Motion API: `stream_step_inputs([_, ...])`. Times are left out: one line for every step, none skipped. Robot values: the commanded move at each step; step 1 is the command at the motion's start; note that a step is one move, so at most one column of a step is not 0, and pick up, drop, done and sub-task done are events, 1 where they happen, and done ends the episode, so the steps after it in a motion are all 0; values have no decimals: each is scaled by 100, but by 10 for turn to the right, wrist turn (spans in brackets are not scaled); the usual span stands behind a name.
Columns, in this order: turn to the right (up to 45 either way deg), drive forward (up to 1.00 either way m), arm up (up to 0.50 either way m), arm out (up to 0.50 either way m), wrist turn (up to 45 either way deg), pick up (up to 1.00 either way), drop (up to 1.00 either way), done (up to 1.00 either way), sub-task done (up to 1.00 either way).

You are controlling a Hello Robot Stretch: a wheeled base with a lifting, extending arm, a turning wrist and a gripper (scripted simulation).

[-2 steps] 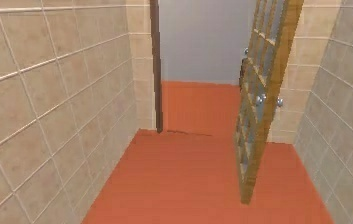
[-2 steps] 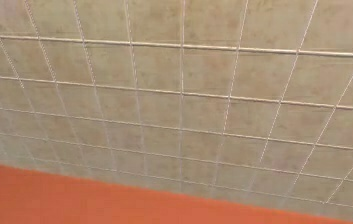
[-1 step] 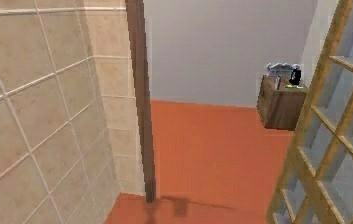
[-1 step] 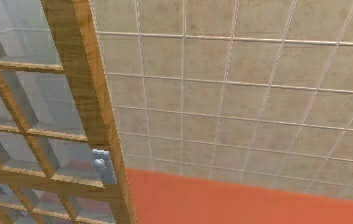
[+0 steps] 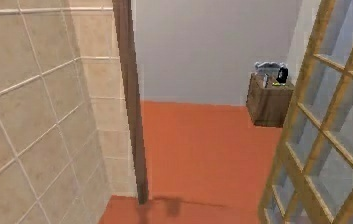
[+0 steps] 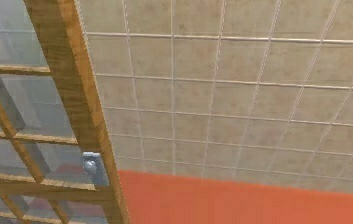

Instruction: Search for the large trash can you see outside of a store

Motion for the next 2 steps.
stream_step_inputs([150, 0, 0, 0, 0, 0, 0, 0, 0])
stream_step_inputs([0, 90, 0, 0, 0, 0, 0, 0, 0])
